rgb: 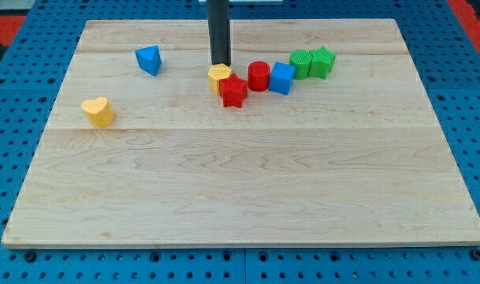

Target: Push the hexagon into the heart

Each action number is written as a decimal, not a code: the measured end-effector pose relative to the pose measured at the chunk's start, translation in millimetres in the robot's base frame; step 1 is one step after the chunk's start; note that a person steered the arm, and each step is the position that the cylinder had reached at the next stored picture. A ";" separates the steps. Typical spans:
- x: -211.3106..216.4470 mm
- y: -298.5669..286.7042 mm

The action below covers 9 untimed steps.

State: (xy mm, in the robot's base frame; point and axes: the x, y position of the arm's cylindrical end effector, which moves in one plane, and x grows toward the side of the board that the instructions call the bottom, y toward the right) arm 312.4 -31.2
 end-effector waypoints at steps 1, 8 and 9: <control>21.4 18.4; 78.5 -98.8; 83.4 -98.8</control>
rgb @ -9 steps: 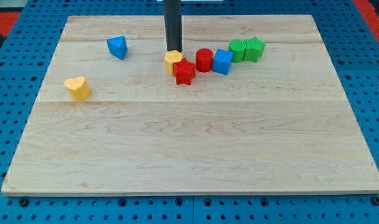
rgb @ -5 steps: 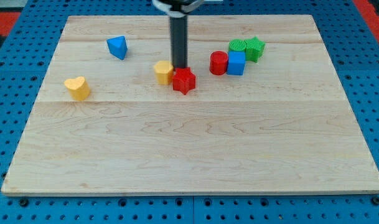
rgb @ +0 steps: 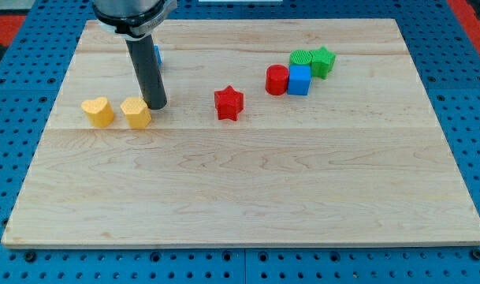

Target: Push the hexagon into the heart

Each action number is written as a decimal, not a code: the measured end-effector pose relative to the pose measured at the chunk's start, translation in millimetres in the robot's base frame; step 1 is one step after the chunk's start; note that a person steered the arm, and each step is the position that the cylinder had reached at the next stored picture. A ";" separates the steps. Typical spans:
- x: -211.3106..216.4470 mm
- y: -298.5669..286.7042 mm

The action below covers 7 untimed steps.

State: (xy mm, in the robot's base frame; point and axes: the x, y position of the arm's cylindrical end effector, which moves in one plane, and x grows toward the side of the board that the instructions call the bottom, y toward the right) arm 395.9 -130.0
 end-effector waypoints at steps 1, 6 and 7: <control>5.1 0.0; 43.5 98.8; 26.1 132.5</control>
